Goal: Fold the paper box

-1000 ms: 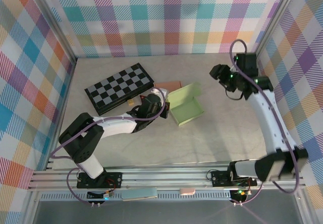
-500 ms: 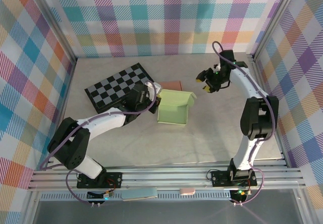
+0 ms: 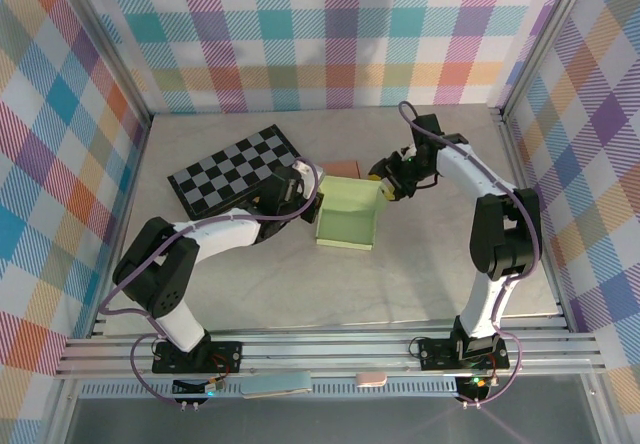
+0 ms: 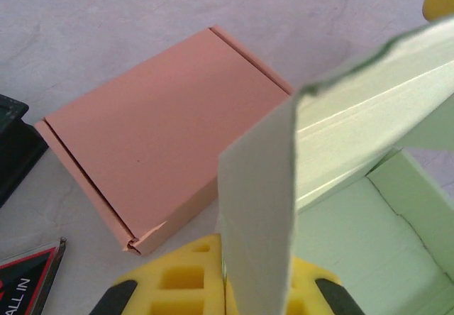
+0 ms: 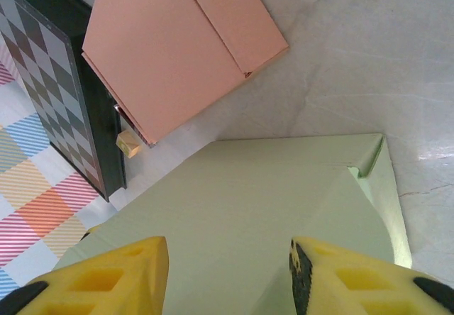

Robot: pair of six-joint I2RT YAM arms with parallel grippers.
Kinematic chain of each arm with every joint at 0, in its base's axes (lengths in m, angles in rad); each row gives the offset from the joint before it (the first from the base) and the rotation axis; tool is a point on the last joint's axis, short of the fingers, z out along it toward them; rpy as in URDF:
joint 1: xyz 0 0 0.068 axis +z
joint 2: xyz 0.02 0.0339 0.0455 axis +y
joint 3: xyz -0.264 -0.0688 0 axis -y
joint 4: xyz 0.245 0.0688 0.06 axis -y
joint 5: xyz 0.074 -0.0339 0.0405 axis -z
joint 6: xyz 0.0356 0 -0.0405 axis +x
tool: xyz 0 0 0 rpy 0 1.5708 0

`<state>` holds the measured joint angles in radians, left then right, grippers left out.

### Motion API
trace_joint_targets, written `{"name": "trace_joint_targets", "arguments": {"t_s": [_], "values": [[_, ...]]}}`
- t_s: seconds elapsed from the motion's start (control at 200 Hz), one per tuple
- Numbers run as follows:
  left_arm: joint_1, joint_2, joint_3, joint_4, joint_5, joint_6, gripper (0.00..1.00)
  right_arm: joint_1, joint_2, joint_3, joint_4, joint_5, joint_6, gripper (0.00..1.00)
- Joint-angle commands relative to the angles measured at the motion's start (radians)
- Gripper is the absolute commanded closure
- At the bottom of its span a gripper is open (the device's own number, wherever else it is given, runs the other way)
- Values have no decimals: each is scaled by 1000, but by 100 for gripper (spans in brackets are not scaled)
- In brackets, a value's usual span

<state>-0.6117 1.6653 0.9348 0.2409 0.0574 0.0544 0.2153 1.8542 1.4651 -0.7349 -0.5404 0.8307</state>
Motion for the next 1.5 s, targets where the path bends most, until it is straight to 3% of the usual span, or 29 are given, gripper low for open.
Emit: {"name": "trace_joint_targets", "arguments": {"t_s": [0.0,0.2,0.855,1.265,1.495], "values": [[3,13,36,40,-23,-30,94,5,-47,-15,-26,-26,25,53],[1,22,46,46,-46,-76,94,25,-69,-32,-82,9,34,54],[-30,52,-29,199,-102,-309,92,87,-100,-138,16,-15,239,58],[-39,50,-71,234,-96,-366,92,103,-113,-184,49,-18,327,58],[-52,36,-105,252,-97,-401,89,116,-108,-200,53,-2,334,63]]}}
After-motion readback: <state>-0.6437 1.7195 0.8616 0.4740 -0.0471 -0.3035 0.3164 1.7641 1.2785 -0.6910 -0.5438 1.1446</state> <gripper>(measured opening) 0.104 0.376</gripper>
